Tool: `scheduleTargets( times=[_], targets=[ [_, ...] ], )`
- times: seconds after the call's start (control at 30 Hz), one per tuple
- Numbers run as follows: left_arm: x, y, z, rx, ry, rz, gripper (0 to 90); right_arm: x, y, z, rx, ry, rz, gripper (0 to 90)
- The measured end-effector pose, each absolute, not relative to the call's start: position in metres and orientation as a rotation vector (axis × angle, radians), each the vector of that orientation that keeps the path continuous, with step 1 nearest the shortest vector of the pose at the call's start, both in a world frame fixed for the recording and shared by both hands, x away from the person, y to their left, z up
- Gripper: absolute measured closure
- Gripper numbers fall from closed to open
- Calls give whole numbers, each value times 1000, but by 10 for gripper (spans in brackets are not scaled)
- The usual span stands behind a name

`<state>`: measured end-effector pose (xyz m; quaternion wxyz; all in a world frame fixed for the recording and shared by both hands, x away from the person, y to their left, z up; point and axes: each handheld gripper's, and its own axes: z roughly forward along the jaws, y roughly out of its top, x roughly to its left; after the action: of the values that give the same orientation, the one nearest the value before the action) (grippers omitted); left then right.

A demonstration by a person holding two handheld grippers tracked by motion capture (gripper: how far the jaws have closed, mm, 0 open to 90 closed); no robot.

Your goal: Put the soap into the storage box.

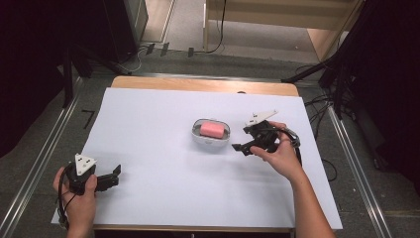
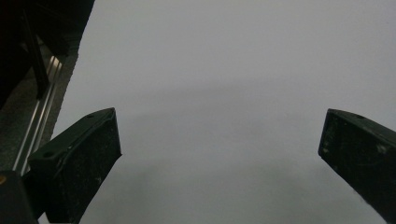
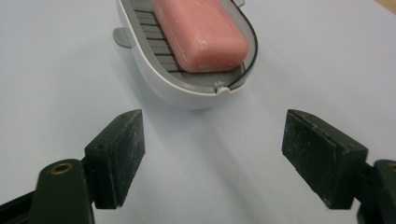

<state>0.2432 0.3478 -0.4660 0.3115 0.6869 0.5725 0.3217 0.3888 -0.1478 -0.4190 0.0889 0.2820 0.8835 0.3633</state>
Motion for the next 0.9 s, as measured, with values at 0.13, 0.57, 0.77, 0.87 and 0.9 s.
scheduleTargets(
  times=[0.13,0.57,0.77,0.87,0.9],
  targets=[
    [243,348,-466,1812,1509,849,0,384,-154,-422,886,2583,1062,189],
    [243,348,-466,1812,1509,851,0,366,-179,-429,1051,2420,1080,141],
    [243,347,-466,1815,1511,851,0,358,-186,-436,1086,2383,1068,130],
    [243,348,-466,1815,1509,852,0,353,-190,-438,1102,2370,1070,65],
    [243,348,-466,1814,1509,851,0,352,-191,-440,1105,2368,1073,63]
  ],
)
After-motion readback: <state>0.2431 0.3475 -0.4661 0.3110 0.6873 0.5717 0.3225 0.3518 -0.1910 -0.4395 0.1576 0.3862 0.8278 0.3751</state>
